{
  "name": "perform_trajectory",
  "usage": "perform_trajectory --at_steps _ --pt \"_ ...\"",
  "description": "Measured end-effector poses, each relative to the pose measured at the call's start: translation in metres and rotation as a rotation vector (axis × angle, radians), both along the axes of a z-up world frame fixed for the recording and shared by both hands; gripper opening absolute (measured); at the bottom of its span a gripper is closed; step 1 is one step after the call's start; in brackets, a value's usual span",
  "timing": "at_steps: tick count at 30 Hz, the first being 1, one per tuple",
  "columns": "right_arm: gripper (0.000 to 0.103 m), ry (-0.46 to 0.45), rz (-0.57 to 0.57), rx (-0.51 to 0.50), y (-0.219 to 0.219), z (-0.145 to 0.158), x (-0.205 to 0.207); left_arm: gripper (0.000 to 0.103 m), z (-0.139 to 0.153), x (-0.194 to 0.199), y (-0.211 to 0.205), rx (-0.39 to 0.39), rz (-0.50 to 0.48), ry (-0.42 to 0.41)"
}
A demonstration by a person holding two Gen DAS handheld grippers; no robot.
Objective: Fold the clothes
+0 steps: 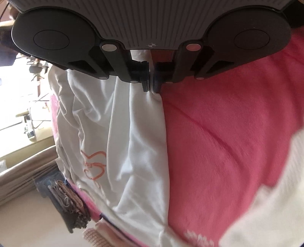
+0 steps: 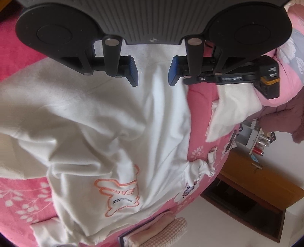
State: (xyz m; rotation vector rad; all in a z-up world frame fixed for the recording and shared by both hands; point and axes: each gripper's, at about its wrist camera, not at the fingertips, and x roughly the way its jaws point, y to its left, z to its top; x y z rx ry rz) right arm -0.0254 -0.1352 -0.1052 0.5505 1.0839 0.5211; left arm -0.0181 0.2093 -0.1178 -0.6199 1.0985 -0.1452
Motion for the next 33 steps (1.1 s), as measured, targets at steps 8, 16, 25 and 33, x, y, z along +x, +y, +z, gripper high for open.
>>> perform_trajectory --at_steps 8,16,25,33 --pt "0.038 -0.052 0.060 -0.155 0.007 0.000 -0.012 0.001 0.000 0.000 0.001 0.149 -0.028 0.043" --pt "0.038 -0.241 0.195 -0.540 0.046 0.005 -0.029 0.017 -0.014 0.004 0.007 0.050 -0.037 0.127" --pt "0.038 -0.382 0.214 -0.410 0.068 0.049 0.018 0.021 -0.020 0.004 0.009 -0.003 0.019 0.126" --pt "0.038 -0.563 0.453 -0.426 0.196 0.055 0.099 0.021 -0.021 0.005 0.006 0.008 -0.015 0.108"
